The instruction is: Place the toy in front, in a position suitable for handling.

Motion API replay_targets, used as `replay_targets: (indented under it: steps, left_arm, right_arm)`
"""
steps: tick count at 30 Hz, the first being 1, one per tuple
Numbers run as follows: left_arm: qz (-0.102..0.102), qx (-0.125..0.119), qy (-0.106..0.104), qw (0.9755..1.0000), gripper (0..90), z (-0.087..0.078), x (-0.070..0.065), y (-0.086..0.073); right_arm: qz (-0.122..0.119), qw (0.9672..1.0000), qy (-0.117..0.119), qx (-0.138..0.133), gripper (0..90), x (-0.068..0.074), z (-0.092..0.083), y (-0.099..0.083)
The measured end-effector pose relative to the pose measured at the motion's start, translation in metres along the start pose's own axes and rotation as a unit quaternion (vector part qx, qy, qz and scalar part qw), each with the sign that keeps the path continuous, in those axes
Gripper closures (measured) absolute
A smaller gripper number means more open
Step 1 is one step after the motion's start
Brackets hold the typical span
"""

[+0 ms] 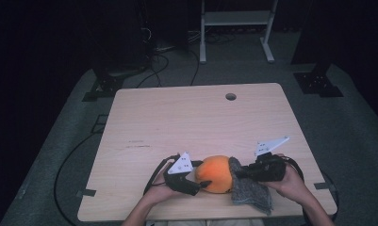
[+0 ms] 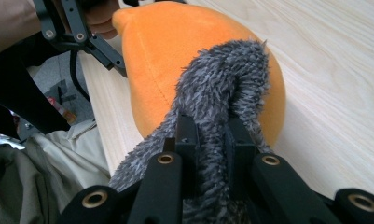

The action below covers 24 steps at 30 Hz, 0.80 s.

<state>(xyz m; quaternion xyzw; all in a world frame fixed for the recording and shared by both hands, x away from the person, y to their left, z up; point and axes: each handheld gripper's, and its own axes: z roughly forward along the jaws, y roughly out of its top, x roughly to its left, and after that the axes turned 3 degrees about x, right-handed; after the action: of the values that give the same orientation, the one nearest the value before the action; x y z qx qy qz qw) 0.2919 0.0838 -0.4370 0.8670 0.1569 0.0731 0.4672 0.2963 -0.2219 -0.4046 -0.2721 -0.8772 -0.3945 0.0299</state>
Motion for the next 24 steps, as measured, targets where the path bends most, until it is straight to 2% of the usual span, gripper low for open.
replay_targets:
  steps: [1, 3, 8, 10, 11, 12, 13, 14, 16, 17, 18, 19, 21, 22, 24]
  left_arm:
    - [-0.025, 0.008, -0.006, 0.9996, 19.2, 0.0, 0.0, 0.002]
    - [-0.053, 0.01, -0.018, 0.9984, 12.8, -0.001, 0.0, 0.006]
    - [-0.08, 0.023, -0.012, 0.9964, 9.8, 0.005, 0.0, 0.015]
    - [-0.087, 0.025, -0.011, 0.9959, 13.9, 0.007, 0.002, 0.015]
    - [-0.086, 0.019, -0.006, 0.9961, 22.4, 0.007, 0.002, 0.014]
    - [-0.084, 0.013, -0.002, 0.9964, 30.8, 0.006, 0.002, 0.014]
    - [-0.077, 0.005, 0.0, 0.997, 38.6, 0.005, 0.002, 0.015]
    - [-0.074, -0.004, 0.003, 0.9973, 42.1, 0.005, 0.002, 0.015]
    - [-0.07, -0.022, 0.015, 0.9972, 43.9, 0.007, 0.004, 0.02]
    - [-0.065, -0.027, 0.022, 0.9973, 43.9, 0.009, 0.008, 0.023]
    - [-0.062, -0.029, 0.025, 0.9973, 43.9, 0.01, 0.01, 0.025]
    - [-0.055, -0.032, 0.032, 0.9975, 43.9, 0.011, 0.014, 0.029]
    - [-0.034, -0.048, 0.044, 0.9973, 43.9, 0.013, 0.023, 0.039]
    - [-0.018, -0.056, 0.051, 0.997, 43.9, 0.014, 0.028, 0.044]
    - [0.004, -0.07, 0.05, 0.9963, 43.3, 0.017, 0.037, 0.048]
  right_arm:
    - [-0.003, 1.0, -0.002, -0.001, 78.2, 0.002, 0.0, 0.0]
    - [-0.009, 1.0, -0.002, 0.0, 78.2, 0.007, 0.001, 0.0]
    - [-0.019, 0.9998, -0.007, 0.006, 78.0, 0.014, 0.003, 0.0]
    - [-0.021, 0.9997, -0.007, 0.007, 77.8, 0.014, 0.003, 0.0]
    - [-0.02, 0.9998, -0.005, 0.004, 77.7, 0.013, 0.002, -0.001]
    - [-0.014, 0.9999, -0.003, -0.01, 77.7, 0.009, -0.003, -0.002]
    - [0.008, 0.9993, 0.008, -0.034, 77.8, 0.0, -0.008, -0.004]
    - [0.029, 0.9985, 0.012, -0.045, 77.8, -0.008, -0.011, -0.006]
    - [0.058, 0.997, 0.014, -0.049, 77.6, -0.021, -0.01, -0.008]
    - [0.081, 0.9945, 0.031, -0.059, 77.7, -0.031, -0.007, -0.009]
    - [0.092, 0.9929, 0.037, -0.065, 77.8, -0.035, -0.007, -0.008]
    - [0.095, 0.9924, 0.038, -0.068, 77.8, -0.038, -0.007, -0.008]
    - [0.111, 0.9893, 0.04, -0.086, 78.0, -0.046, -0.01, -0.002]
    - [0.112, 0.9885, 0.037, -0.095, 78.0, -0.05, -0.012, 0.002]
    - [0.113, 0.9877, 0.022, -0.106, 78.0, -0.058, -0.017, 0.011]
